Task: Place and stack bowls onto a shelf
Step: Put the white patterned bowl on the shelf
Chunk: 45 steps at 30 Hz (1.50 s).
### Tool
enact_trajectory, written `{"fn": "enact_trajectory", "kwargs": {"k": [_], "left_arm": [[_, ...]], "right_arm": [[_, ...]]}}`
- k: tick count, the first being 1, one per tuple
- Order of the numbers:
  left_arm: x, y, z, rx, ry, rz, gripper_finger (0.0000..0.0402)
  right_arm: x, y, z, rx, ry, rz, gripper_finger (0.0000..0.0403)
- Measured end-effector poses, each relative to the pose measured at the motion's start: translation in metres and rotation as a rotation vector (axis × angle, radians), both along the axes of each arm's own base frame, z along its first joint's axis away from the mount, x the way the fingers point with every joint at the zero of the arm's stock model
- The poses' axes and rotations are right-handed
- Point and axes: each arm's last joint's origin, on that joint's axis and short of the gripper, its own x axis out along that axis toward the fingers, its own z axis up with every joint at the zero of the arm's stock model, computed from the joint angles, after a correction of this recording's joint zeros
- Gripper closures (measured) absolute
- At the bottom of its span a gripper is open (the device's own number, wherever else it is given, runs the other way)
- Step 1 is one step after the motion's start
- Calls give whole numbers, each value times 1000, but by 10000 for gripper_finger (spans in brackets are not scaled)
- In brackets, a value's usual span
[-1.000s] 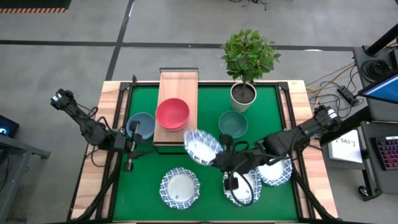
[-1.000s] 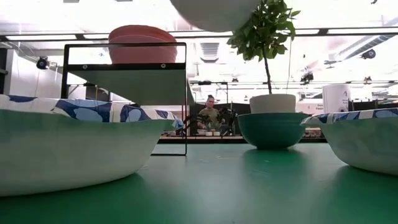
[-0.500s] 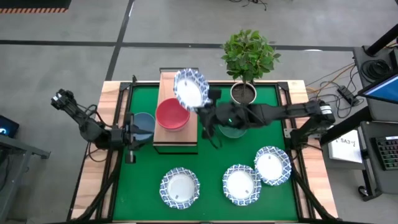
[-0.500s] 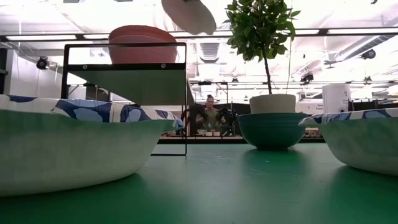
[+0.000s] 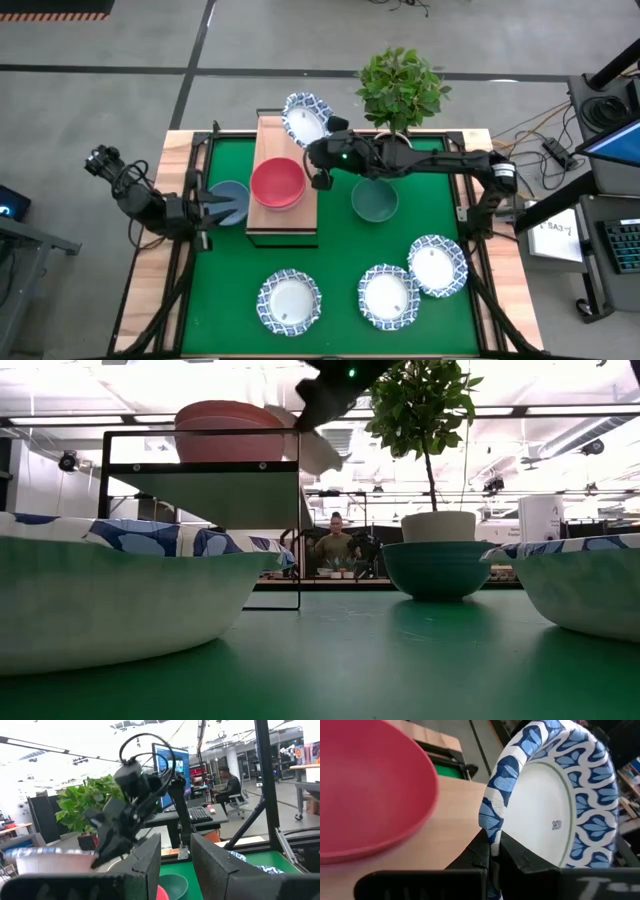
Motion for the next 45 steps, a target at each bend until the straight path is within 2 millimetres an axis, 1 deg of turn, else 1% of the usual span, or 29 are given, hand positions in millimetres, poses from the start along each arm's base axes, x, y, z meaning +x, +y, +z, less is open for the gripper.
{"fn": "enact_trajectory", "kwargs": {"k": [5,8,12,17,23,27,38,41,45], "left_arm": [[-3,2,1,-9,-11,1,311],[-3,2,1,-4,-5,1,311],[-2,2,0,1,1,1,311],[-2,2,0,5,5,1,311],[-2,2,-1,6,8,1,311],[-2,2,-1,8,9,0,311],[-1,1,-2,7,13,-1,311],[-1,1,-2,-6,13,-3,311],[0,0,-4,-17,17,-6,311]], "right_arm": [[5,-14,-8,20,-7,-6,394],[6,-19,-13,53,-7,5,394],[7,-22,-15,68,-11,-3,394],[7,-23,-15,120,-24,72,394],[14,-28,-24,141,-37,80,390],[18,-30,-30,138,-34,79,368],[19,-30,-31,176,-57,60,287],[19,-29,-30,177,-60,62,273],[17,-24,-23,199,-91,60,264]]}}
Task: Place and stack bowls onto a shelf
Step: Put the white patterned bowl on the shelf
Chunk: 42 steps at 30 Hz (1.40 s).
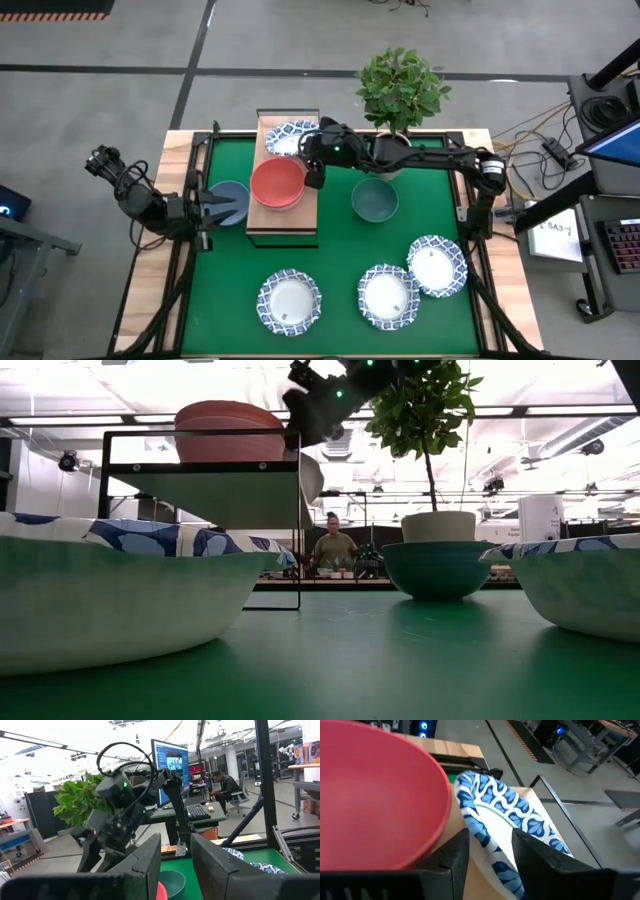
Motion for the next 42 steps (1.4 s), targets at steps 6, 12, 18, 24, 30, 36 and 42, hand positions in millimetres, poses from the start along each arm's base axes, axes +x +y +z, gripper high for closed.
{"fn": "enact_trajectory", "kwargs": {"k": [6,12,18,24,30,36,42], "left_arm": [[1,-1,4,-15,-35,3,311],[6,-5,0,-22,-17,-2,311],[10,-9,-3,-64,-10,-12,311],[13,-10,-4,-82,-8,-16,311],[14,-11,-5,-88,-6,-17,311],[14,-12,-4,-87,-4,-17,311],[14,-12,-4,-87,-4,-17,311]], "right_arm": [[-1,10,9,6,-41,16,262],[-4,17,19,41,-100,11,263],[-13,26,35,89,-147,8,273],[-25,32,45,147,-144,-12,289],[-45,36,47,200,-26,-43,320],[-44,28,20,247,149,-120,367],[-27,17,-9,148,231,-219,393]]}}
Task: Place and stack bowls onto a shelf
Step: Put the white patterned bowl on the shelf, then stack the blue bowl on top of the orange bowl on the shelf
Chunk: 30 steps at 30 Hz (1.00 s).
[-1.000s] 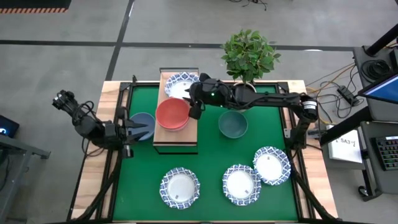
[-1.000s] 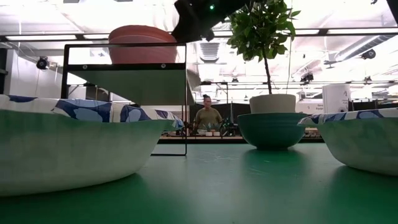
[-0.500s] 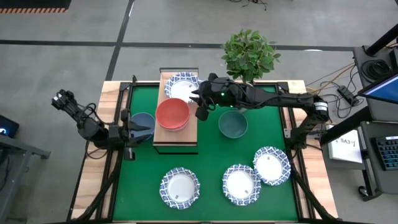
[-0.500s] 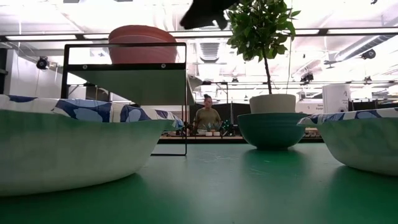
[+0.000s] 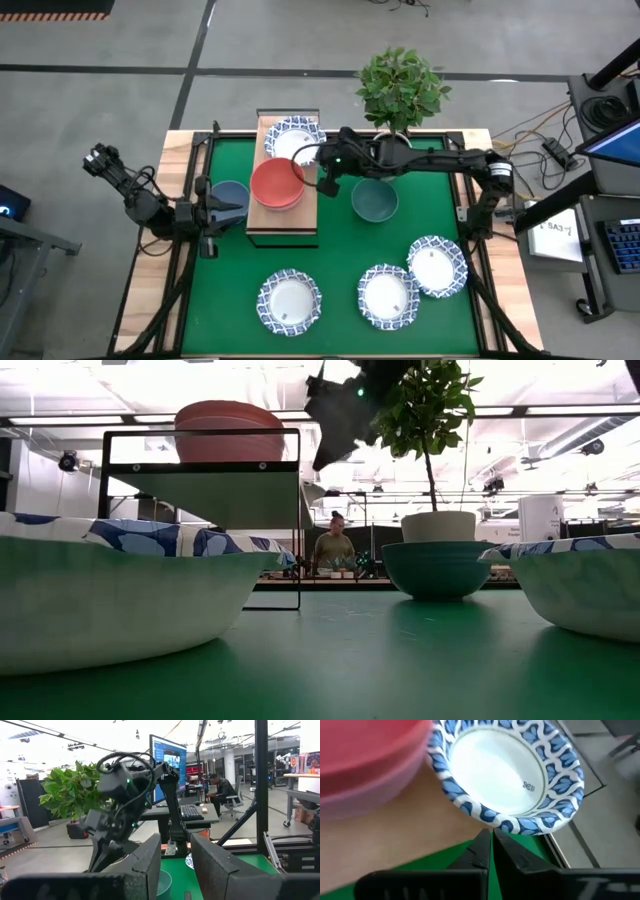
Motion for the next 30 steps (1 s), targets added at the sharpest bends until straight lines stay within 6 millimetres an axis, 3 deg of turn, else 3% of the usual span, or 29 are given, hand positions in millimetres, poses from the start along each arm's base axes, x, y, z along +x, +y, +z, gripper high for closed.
{"fn": "enact_trajectory", "kwargs": {"k": [5,11,16,22,30], "left_arm": [[0,0,-1,2,2,0,311],[0,0,-1,6,2,1,311],[0,0,0,1,1,0,311],[1,-1,6,-62,-12,4,311],[5,0,50,-54,178,181,333]], "right_arm": [[10,-16,-18,-2,16,-40,394],[22,-28,-26,-42,-39,-34,394],[13,-22,-16,-28,-27,-35,394],[-7,19,12,14,-19,18,394],[-26,114,37,-4,-42,190,394]]}}
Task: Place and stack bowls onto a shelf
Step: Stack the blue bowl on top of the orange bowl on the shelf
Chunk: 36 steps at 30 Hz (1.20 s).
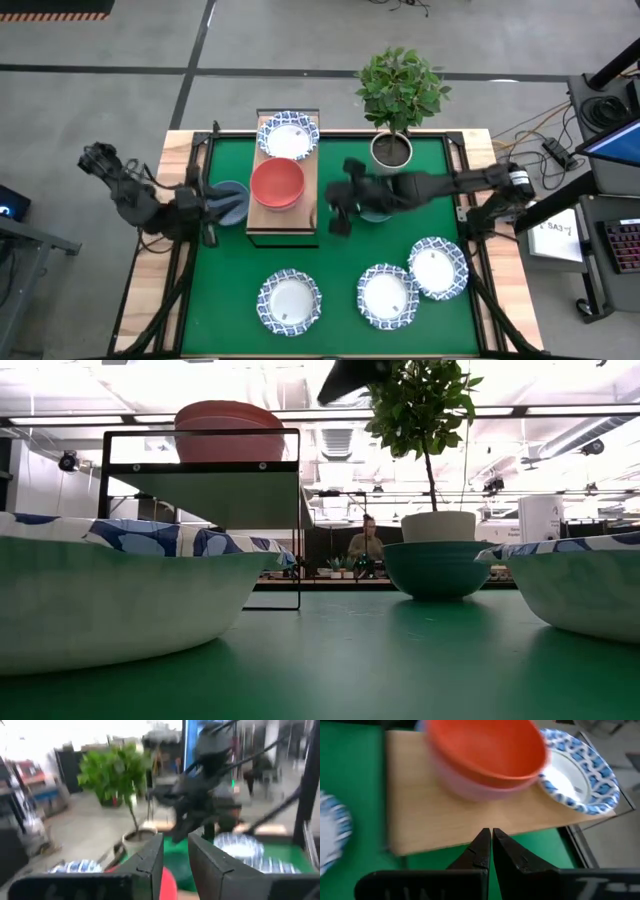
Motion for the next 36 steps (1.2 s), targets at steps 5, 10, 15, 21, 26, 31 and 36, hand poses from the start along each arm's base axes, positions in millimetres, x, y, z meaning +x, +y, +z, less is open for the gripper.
{"fn": "enact_trajectory", "kwargs": {"k": [5,10,15,21,26,31,36], "left_arm": [[-10,6,18,-110,365,-14,353],[-16,5,12,-284,762,87,360],[2,-12,-13,-308,957,108,361],[16,-16,-61,-319,1197,154,350],[22,-7,-95,-381,1253,110,314],[29,9,-121,-354,1270,108,268],[33,26,-141,-321,1289,126,246]], "right_arm": [[-16,60,-1,-11,29,108,394],[-31,105,-8,17,54,204,394],[-45,132,-20,24,62,213,394],[-56,144,-29,29,73,197,394],[-62,149,-36,37,85,201,394],[-72,152,-38,58,83,202,394],[-80,154,-35,61,68,213,394]]}}
